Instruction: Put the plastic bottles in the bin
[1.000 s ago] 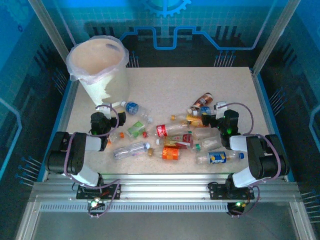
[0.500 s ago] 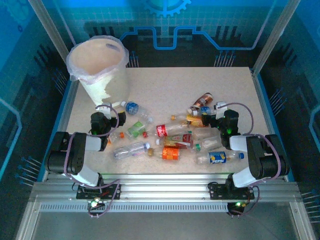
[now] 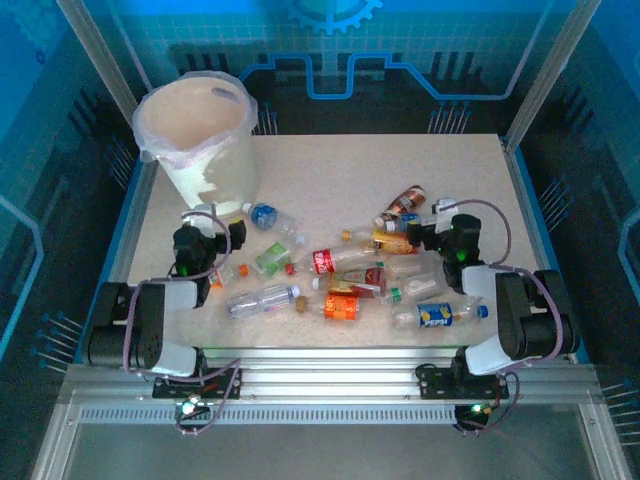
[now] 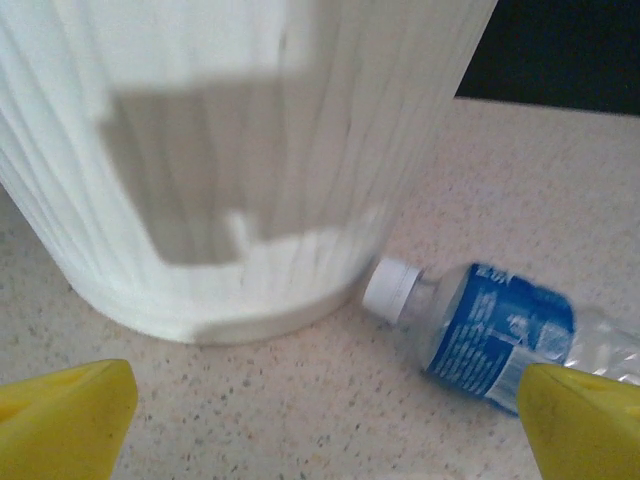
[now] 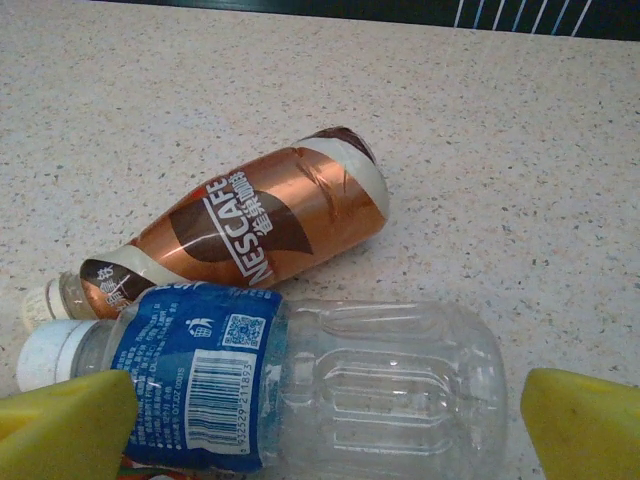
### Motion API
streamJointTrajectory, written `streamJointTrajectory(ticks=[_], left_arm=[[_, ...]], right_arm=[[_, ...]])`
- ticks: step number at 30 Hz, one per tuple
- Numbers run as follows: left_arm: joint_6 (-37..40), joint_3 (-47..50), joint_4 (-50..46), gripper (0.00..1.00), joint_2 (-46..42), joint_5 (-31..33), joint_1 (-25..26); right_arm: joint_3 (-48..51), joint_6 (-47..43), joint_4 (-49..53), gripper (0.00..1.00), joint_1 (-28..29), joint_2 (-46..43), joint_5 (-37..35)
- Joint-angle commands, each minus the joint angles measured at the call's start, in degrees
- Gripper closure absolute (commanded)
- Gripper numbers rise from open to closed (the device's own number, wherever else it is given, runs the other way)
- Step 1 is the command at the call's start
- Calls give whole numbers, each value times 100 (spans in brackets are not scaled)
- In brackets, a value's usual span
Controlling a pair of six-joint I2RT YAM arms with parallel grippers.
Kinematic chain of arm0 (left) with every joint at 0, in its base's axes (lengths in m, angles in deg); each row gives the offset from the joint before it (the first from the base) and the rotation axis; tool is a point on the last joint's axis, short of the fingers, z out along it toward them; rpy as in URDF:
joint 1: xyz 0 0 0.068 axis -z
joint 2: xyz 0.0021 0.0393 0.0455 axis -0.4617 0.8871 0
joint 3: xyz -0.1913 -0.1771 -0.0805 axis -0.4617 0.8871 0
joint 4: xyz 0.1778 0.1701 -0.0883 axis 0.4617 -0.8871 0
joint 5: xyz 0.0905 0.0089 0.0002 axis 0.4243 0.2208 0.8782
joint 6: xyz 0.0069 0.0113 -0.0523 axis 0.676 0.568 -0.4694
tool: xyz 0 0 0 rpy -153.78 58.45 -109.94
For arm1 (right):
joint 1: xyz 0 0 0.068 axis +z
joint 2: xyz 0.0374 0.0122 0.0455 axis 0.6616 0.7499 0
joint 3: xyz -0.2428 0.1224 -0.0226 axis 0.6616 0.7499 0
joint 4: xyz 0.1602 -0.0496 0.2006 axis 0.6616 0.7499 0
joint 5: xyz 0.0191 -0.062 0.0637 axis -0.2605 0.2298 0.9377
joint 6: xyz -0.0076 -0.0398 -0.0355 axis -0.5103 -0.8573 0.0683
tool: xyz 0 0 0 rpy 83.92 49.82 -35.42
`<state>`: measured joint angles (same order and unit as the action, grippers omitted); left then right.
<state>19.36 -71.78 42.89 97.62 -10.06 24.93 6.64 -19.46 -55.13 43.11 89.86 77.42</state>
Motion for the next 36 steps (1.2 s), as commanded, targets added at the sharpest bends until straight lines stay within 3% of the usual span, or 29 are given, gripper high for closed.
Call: streamJointTrajectory(ticks=[1,4,11,17,25,29,36], left_arm=[[-150,-114,-571,1,-593,-61,-51],[-427,-195,-977,1,-1247,100,-60],[-1575,-1024,-3163,1,-2677,747,-59],[-2280,-2125,-4793,1,-3185,1146,-66],[-2675,-4261,-6432,1,-2345,1767,-245],[-2717,-5453,-7110,1,-1572,1754,-512],[-3034,-6297,-7279,1,-837,1157,-1113]], right_arm=[[-200,137,449,0,-72,-255,-88],[-326,182,841,0,-79,-461,-268],[-497,161,1556,0,-76,-1137,-573],[-900,327,2607,0,-95,-1629,-735],[-1462,647,3702,0,-80,-1920,-1006],[-1763,730,4167,0,-16,-1933,-1104],[-2040,784,4571,0,146,-1982,-1170]])
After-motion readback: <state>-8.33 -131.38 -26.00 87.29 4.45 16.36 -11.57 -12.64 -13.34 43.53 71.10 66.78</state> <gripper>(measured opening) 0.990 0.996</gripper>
